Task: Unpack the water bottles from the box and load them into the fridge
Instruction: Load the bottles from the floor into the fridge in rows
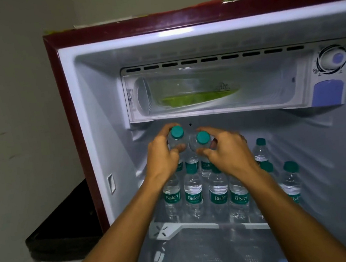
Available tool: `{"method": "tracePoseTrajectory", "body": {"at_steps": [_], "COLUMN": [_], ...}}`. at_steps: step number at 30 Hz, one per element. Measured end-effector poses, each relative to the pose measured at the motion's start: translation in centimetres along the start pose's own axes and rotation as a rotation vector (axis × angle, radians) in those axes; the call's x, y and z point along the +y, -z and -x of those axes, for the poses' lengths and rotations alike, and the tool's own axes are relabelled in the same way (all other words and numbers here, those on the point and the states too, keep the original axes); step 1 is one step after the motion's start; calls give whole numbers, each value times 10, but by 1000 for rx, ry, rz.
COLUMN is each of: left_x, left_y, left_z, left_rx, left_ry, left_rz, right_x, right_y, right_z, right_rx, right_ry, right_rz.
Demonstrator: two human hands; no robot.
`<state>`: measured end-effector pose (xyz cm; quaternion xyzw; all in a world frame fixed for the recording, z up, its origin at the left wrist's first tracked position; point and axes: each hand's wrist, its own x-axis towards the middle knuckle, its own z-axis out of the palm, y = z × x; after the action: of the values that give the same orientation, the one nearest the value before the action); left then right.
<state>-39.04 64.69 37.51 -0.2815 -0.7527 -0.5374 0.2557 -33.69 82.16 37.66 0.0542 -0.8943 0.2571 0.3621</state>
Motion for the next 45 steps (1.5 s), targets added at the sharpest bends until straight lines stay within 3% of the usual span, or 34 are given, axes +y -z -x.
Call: {"method": "tracePoseTrajectory", "body": {"at_steps": [4,8,17,27,34,45], "left_x": [-18,-30,-55,-104,-114,-128], "left_y": [-9,-17,-27,-34,-36,-39], "left_z": [-20,-40,-74,-83,-89,-85], "left_rx": [-85,-135,-237,-433,-532,-596], "left_ry": [155,242,283,292,381,366], "left_rz": [37,-37,-290,-540,-503,-575], "right_x": [10,14,32,50,62,62], "right_y": [-11,-24,-57,-97,-119,-134], "right_z": [-28,-47,-71,-90,-89,-91], "right_rx": [-123,-171,-378,-508,-607,-653], "right_ry": [-173,-223,-273,-293,-345,-370], "right_rz": [-17,18,-54,57,77,136]}}
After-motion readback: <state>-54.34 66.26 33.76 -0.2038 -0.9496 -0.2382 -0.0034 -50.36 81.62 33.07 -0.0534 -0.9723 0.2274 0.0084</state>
